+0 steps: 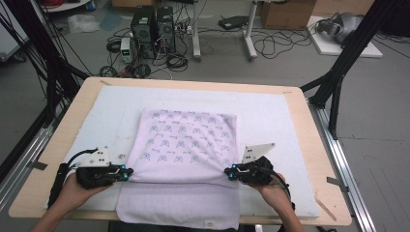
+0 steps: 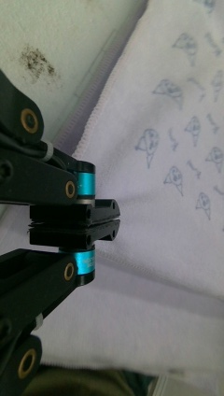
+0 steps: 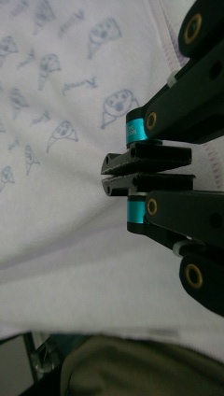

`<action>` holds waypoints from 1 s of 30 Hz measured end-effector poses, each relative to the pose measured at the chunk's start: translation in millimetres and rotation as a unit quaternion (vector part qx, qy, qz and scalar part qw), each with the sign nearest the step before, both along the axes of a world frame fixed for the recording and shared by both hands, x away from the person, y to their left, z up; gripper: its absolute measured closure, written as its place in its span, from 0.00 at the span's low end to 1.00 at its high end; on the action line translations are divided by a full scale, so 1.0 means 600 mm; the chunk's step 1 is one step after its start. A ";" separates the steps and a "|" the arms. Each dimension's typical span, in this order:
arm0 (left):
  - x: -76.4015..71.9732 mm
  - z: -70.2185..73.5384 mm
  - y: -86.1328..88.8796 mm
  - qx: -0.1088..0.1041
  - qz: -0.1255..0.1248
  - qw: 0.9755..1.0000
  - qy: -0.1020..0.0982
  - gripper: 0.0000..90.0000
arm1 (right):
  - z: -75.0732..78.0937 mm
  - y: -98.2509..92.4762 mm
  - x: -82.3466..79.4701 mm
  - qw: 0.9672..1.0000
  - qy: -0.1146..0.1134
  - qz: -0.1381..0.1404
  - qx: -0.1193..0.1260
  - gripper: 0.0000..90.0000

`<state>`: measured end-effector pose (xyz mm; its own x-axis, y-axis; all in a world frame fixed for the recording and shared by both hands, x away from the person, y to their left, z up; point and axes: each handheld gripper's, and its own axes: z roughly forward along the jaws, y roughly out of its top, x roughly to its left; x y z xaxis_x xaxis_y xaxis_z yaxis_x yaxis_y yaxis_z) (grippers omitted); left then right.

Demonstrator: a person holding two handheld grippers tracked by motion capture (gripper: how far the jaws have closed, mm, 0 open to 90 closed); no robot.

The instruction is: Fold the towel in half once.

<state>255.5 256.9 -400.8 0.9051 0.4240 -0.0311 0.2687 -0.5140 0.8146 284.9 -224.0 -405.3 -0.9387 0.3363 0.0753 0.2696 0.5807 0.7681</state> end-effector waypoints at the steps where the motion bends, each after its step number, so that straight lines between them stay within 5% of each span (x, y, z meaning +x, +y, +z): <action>1: -0.009 0.006 0.002 -0.009 -0.006 1.000 0.000 0.98 | 0.007 -0.003 -0.009 1.000 0.001 0.008 0.008 0.97; 3: -0.024 0.010 0.003 -0.013 -0.018 1.000 -0.003 0.97 | 0.014 -0.007 -0.024 0.999 0.008 0.025 0.018 0.95; 5: -0.025 0.008 0.003 -0.006 -0.017 1.000 -0.003 0.90 | 0.012 -0.009 -0.028 1.000 0.017 0.018 0.019 0.83; 16: 0.046 -0.015 0.002 -0.003 0.043 0.999 0.006 0.68 | 0.000 -0.001 0.039 0.999 0.011 -0.042 0.006 0.63; 30: 0.113 -0.022 -0.023 -0.009 0.073 0.997 0.016 0.60 | -0.011 -0.009 0.099 0.996 0.016 -0.086 0.017 0.51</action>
